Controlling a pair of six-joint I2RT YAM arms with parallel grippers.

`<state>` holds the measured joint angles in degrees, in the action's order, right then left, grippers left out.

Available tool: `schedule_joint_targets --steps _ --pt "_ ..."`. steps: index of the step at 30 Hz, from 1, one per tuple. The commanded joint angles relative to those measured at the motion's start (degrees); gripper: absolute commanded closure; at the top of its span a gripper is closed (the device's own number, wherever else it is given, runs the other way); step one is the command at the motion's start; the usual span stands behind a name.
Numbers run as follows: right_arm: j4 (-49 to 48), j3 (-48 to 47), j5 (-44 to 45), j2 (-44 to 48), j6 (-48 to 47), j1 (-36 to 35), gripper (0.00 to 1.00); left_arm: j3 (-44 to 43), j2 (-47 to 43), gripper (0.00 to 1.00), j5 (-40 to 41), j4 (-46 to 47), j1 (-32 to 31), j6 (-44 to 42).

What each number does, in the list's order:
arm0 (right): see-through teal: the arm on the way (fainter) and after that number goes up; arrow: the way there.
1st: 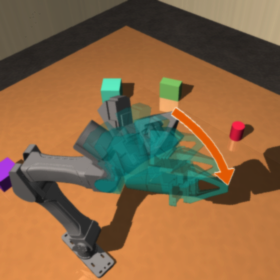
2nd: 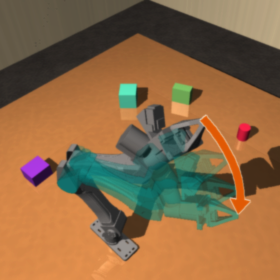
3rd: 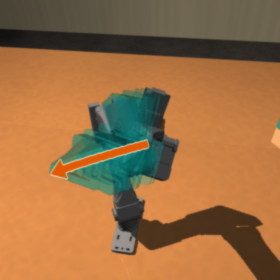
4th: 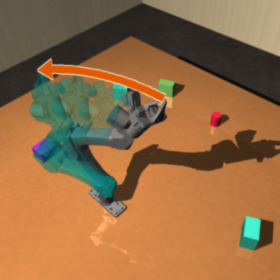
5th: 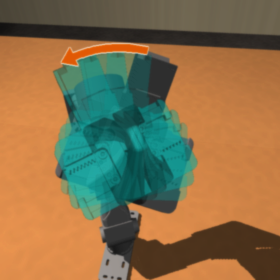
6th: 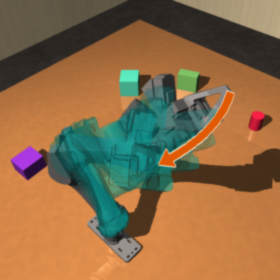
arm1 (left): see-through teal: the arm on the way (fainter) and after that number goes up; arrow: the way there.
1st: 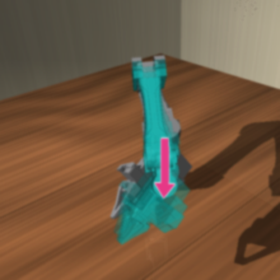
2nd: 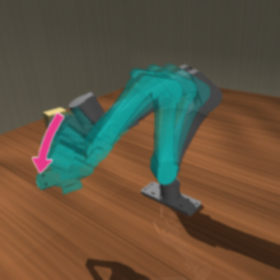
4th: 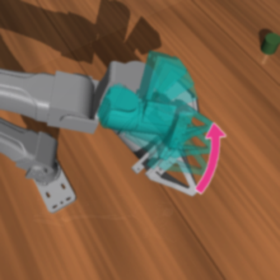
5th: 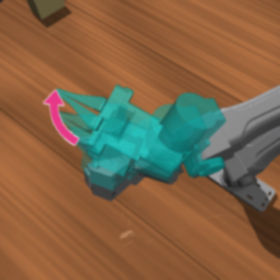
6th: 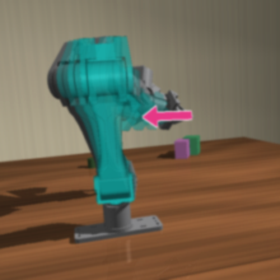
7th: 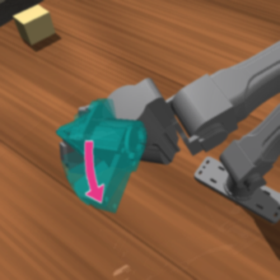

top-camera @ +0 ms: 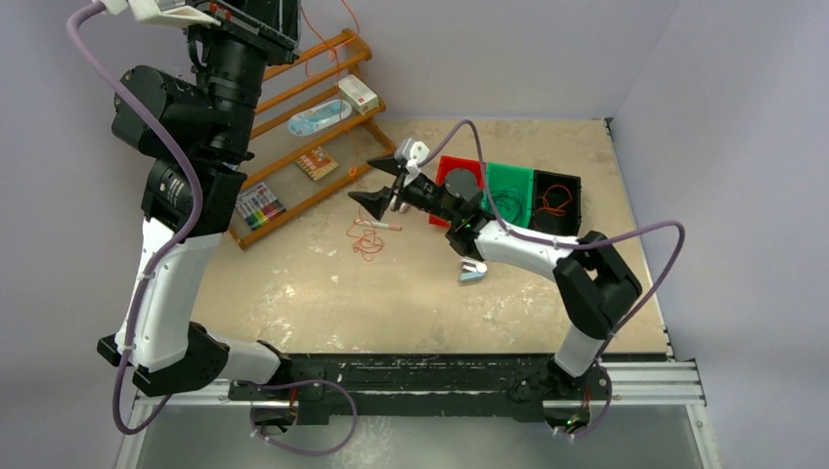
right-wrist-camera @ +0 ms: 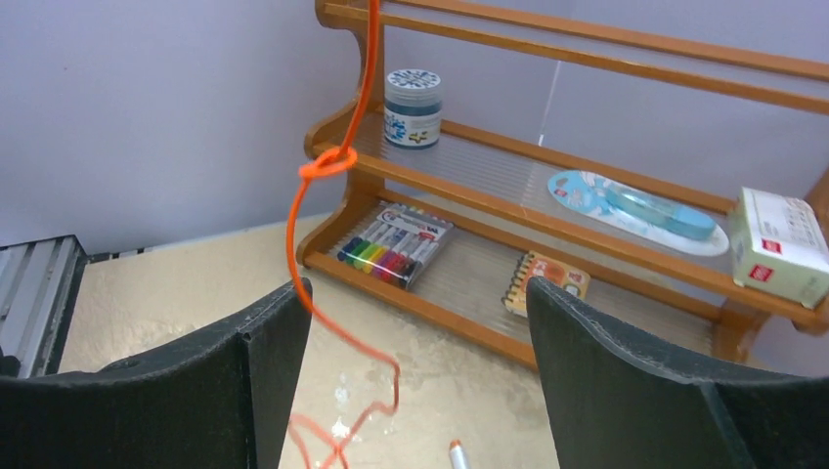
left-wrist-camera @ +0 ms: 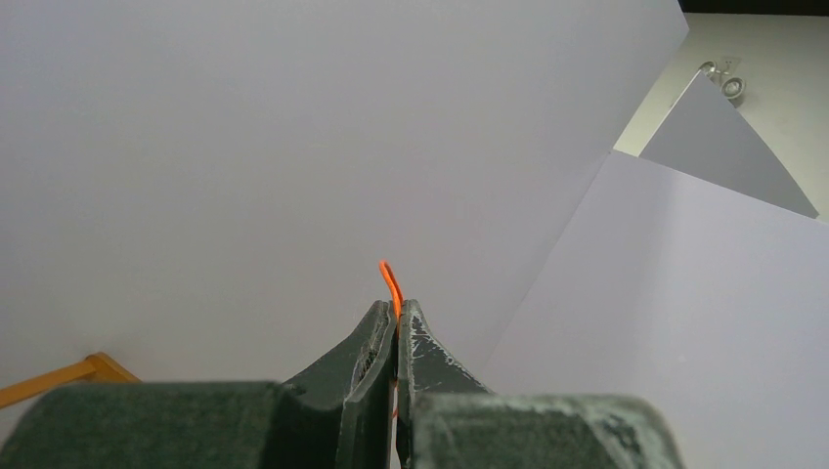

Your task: Untangle the cables

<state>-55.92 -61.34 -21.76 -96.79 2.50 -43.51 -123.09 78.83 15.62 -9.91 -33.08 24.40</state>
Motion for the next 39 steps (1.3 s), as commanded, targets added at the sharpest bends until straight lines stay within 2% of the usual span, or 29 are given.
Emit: schedule_joint_targets --steps 1,4,7,9,11,18,25,28,30,33,39 --pt "-2.4 -7.1 -5.1 -3.4 -0.8 -0.3 0.2 -0.3 -1.3 1.0 -1.1 1.9 0.0 0.0" --pt "-2.3 -8.6 -5.4 -6.9 -0.3 -0.3 0.31 -0.3 -1.4 1.0 -1.4 1.9 0.0 0.2" --pt "-2.8 -8.0 -6.2 -9.8 0.6 -0.3 0.54 -0.3 -1.4 1.0 -1.5 2.0 0.0 0.2" --pt "-4.4 -6.4 -6.5 -11.7 2.1 -0.3 0.66 -0.4 -1.4 1.0 -1.6 2.1 0.0 0.3" --pt "-5.4 -4.3 -7.0 -13.3 3.3 -0.6 0.71 -0.6 -1.4 1.0 -1.7 2.2 0.0 0.3" --pt "-9.3 9.8 -2.1 -14.8 5.1 -3.8 0.71 -0.8 -1.4 1.0 -1.4 1.9 0.0 0.1" --pt "-15.4 20.8 0.9 -17.1 9.9 -4.2 0.74 -0.9 -1.3 1.0 -1.7 2.1 0.0 0.3" --pt "-18.7 24.4 1.2 -15.4 12.3 -4.2 0.66 -0.9 -1.2 1.0 -1.8 2.0 0.0 0.2" --pt "-18.9 26.0 1.7 -11.8 13.0 -4.2 0.6 -0.8 -1.2 1.0 -1.7 1.8 0.0 0.2" --pt "-14.0 27.2 2.5 -3.8 11.6 -4.1 0.51 0.0 -1.6 1.0 -1.7 1.7 0.0 0.2" --pt "-0.2 26.2 12.2 17.2 4.2 -4.1 0.36 4.0 -3.5 1.0 -2.0 1.9 0.0 1.1"
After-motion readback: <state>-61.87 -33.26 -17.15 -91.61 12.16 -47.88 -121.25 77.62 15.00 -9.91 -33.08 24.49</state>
